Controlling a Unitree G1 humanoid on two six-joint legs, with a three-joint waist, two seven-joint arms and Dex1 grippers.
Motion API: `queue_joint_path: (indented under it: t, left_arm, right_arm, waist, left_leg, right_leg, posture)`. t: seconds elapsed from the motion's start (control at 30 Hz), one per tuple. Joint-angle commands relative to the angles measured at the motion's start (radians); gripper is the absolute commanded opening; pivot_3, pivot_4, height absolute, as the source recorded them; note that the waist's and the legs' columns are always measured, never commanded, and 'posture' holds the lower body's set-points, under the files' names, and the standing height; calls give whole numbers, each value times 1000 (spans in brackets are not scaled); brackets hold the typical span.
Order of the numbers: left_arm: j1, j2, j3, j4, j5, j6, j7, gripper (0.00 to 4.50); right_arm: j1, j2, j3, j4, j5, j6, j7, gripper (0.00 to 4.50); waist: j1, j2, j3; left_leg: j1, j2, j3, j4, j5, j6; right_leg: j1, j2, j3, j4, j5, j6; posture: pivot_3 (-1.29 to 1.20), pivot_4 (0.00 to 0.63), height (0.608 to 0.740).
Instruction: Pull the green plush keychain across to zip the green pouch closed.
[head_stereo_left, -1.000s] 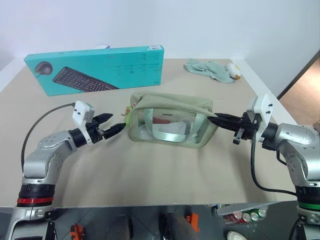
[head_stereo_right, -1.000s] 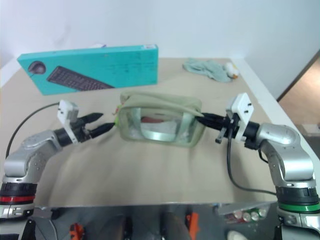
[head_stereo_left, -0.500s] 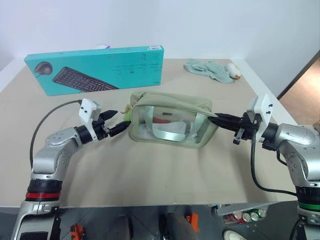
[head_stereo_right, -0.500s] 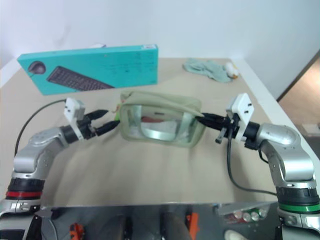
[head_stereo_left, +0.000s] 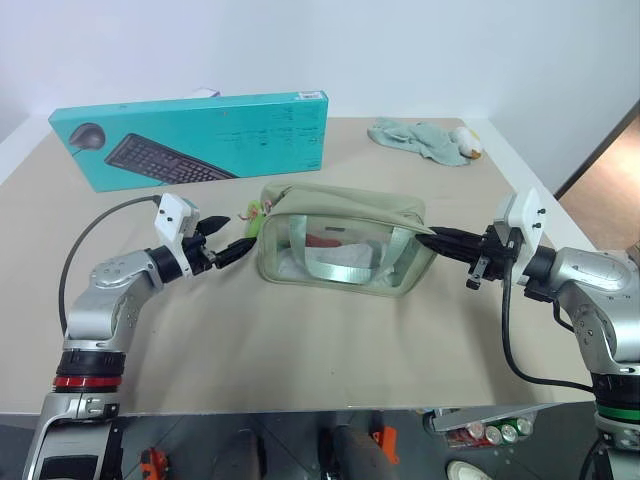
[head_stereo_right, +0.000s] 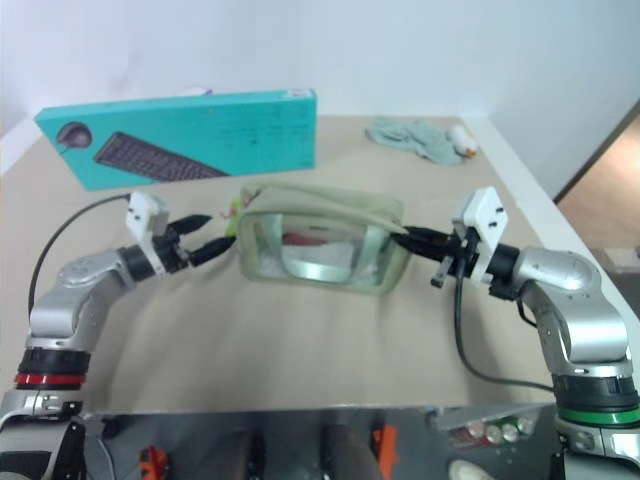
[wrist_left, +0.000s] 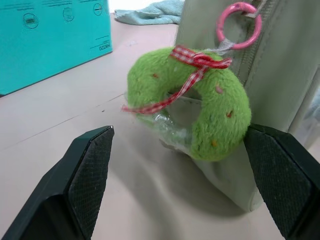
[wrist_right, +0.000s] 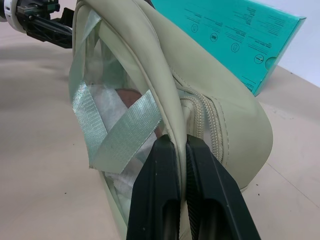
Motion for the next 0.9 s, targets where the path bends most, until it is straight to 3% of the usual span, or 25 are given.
queue_joint_path:
  t: [0.03,0.07,0.43,0.9]
  left_arm:
    - [-26,-9,-17,-5,6,-34,-32,4156]
    - [-26,-11,-20,-3,6,-37,-35,3642]
    - [-40,-22,-4,19,27,-80,-33,22]
    - [-97,3,79,-7,-18,-96,3,22]
  right_arm:
    - [7,-20,-20,-25,-5,2,-7,0]
    - [8,-20,-21,-25,-5,2,-8,0]
    - [8,-26,-18,-27,-4,4,-16,0]
    - [6,-30,-14,-21,-7,2,-10,0]
  waist:
    - [0,0,0]
    - [0,0,0]
    - [0,0,0]
    - [0,0,0]
  left_leg:
    - [0,0,0,0,0,0]
    - [0,0,0,0,0,0]
    - [0,0,0,0,0,0]
    - [0,0,0,0,0,0]
  right_leg:
    - [0,0,0,0,0,0]
    - [0,0,0,0,0,0]
    - [0,0,0,0,0,0]
    - [0,0,0,0,0,0]
  posture:
    - [0,150,740]
    - [0,150,740]
    - [0,150,740]
    - [0,150,740]
